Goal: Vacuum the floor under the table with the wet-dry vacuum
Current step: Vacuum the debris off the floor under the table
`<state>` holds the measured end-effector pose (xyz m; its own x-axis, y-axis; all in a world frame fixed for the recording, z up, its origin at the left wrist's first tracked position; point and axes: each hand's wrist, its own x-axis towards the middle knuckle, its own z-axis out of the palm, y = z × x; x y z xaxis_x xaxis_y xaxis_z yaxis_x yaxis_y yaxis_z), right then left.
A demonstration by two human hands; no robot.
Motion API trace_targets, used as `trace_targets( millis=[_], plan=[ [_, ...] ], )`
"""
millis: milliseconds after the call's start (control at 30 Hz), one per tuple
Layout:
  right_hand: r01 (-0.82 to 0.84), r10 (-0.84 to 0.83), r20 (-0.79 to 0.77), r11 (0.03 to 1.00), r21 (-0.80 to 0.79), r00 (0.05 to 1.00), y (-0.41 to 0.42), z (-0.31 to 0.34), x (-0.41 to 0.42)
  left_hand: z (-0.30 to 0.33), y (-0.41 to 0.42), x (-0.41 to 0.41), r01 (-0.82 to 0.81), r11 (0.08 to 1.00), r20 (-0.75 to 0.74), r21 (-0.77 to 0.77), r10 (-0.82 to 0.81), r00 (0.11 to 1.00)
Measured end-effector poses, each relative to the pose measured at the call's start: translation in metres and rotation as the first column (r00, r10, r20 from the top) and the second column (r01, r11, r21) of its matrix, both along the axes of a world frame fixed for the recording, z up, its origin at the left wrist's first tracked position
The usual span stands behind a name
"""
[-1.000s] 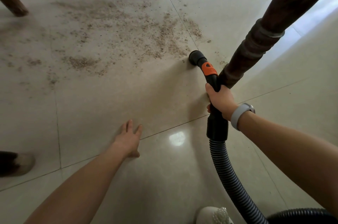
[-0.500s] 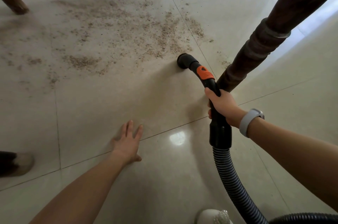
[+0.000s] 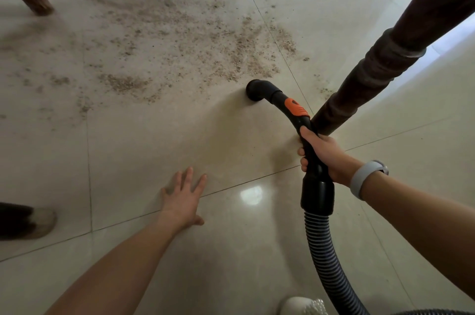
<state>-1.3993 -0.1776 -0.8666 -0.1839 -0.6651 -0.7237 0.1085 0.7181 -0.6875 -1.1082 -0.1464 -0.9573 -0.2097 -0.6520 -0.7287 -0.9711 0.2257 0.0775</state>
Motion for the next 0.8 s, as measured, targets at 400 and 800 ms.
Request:
trace_targets(
  millis=[400,800],
  plan=[
    [0.043,-0.043,-0.006,0.999,-0.011,0.999,-0.016,-0.004,0.001,-0.01,0.0,0.011,-0.056,0.996,-0.046,-0.069,0.053,0.998],
    [-0.166,0.165,-0.027,0.985,-0.038,0.986,-0.019,-0.004,0.057,-0.004,-0.012,0.029,-0.047,0.999,-0.052,-0.01,0.046,0.998]
  ],
)
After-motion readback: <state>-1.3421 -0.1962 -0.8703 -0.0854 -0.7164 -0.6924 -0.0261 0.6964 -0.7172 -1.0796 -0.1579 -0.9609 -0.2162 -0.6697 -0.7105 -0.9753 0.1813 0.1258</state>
